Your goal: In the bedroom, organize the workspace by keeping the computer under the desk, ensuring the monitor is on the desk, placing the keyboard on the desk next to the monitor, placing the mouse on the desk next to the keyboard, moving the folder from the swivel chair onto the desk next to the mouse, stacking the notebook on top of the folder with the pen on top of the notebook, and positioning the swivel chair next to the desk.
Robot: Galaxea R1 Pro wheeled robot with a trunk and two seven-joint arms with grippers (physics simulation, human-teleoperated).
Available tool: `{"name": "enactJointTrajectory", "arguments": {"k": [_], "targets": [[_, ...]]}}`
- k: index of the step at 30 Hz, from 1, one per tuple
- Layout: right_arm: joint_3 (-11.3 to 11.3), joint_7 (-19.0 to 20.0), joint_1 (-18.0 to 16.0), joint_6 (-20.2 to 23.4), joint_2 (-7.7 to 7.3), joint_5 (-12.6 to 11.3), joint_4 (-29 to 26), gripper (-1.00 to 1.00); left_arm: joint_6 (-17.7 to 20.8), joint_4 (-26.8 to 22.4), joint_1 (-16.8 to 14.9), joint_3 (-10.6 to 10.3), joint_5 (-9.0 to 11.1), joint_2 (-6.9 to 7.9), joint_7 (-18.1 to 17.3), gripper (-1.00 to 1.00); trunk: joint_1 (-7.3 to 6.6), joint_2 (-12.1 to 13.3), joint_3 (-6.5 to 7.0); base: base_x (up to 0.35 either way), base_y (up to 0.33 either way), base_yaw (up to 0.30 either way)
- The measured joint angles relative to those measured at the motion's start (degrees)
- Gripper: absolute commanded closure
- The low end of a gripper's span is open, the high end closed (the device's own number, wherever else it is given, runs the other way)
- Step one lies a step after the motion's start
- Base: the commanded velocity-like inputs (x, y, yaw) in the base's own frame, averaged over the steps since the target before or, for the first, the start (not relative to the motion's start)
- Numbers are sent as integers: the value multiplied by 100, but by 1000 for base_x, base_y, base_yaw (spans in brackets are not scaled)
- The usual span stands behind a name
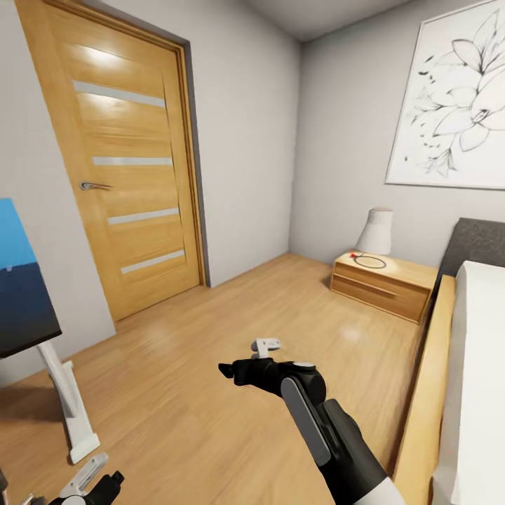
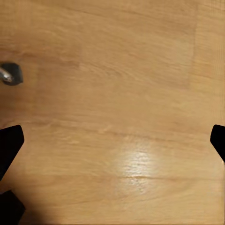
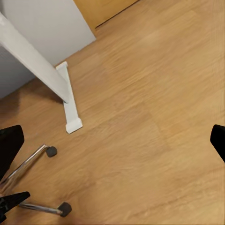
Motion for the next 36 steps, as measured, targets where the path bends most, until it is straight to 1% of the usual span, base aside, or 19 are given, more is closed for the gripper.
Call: {"name": "enactJointTrajectory", "arguments": {"k": [7,11,36], "targets": [[-2,0,0,1,0,0,0,-100,0,0,0,5,0,0,0,-100,0,0,0,341,0,266],[-6,0,0,-1,0,2,0,-100,2,2,0,3,0,0,0,-100,0,0,0,341,0,130],[-10,0,1,-5,-1,16,-8,-100,0,8,-1,1,0,0,0,-100,0,0,0,341,0,14]]}}
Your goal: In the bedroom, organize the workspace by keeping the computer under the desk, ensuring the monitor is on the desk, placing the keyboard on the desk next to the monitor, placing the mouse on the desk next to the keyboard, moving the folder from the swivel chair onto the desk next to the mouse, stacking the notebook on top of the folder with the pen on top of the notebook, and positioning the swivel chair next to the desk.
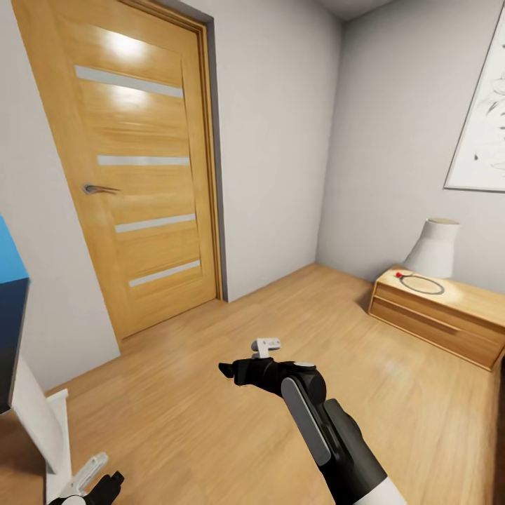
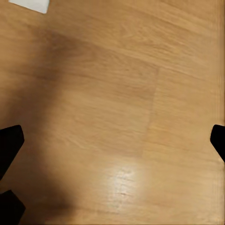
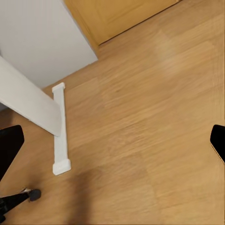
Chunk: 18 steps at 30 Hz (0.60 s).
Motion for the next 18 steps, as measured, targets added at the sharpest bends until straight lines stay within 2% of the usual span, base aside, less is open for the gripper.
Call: {"name": "enactJointTrajectory", "arguments": {"k": [10,18], "targets": [[8,0,6,0,0,1,-2,-100,1,-1,1,0,0,0,0,-100,0,0,0,341,0,14],[8,0,8,-1,0,2,-1,-100,0,-2,1,1,0,0,0,-100,0,0,0,341,0,126]]}}
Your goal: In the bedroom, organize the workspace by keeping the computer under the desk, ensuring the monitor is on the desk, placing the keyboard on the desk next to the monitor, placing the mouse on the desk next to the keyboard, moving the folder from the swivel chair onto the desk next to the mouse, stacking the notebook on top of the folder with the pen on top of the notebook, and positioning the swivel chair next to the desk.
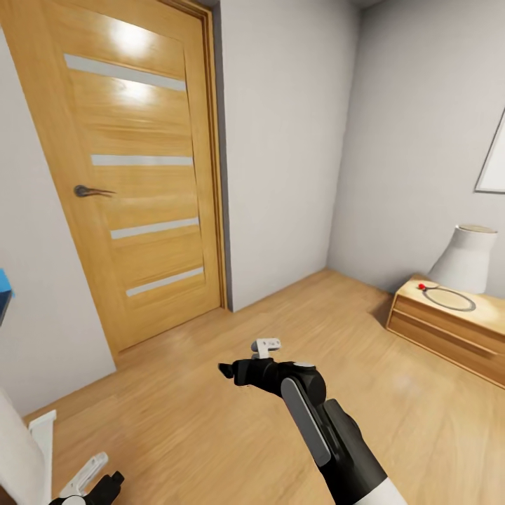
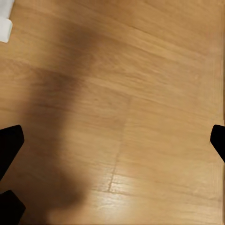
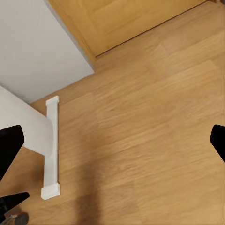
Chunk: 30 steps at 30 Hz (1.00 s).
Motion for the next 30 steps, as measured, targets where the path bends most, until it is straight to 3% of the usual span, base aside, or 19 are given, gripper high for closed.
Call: {"name": "enactJointTrajectory", "arguments": {"k": [30], "targets": [[2,0,0,-6,0,1,-9,-100,1,3,0,-3,0,0,-1,-100,0,0,0,341,-25,232]]}}
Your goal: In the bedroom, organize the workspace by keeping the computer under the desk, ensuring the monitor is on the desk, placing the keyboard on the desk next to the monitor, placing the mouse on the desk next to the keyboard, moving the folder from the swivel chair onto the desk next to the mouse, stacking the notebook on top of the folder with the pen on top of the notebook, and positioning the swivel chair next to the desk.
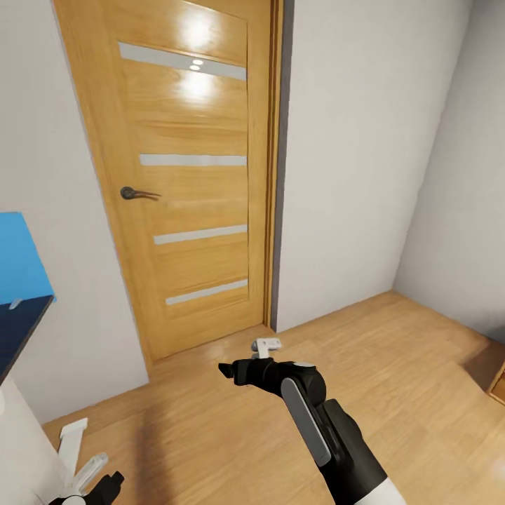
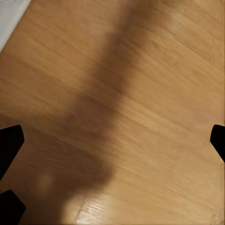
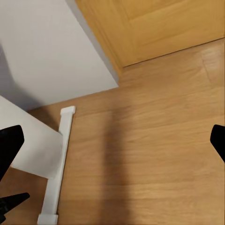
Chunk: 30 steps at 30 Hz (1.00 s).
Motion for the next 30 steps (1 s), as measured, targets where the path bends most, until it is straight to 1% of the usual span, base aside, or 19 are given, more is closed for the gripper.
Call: {"name": "enactJointTrajectory", "arguments": {"k": [4,8,13,24,27,30], "targets": [[0,0,2,4,0,0,0,-100,0,5,1,0,0,0,0,-100,0,0,0,329,-159,236],[6,0,3,6,0,-4,0,-100,-2,9,0,-1,0,0,-1,-100,1,0,0,292,-220,139],[15,0,2,7,0,-7,0,-100,-3,21,0,-1,0,0,1,-100,1,0,0,280,-236,134],[37,0,6,7,0,-1,0,-100,-3,28,0,-1,0,0,-1,-100,1,0,0,271,-248,187],[48,0,8,6,0,8,0,-100,-2,27,0,0,3,0,1,-100,2,0,0,167,-161,212],[58,-10,5,17,0,10,0,-100,0,20,0,-1,22,-43,1,-100,3,0,0,51,-50,256]]}}
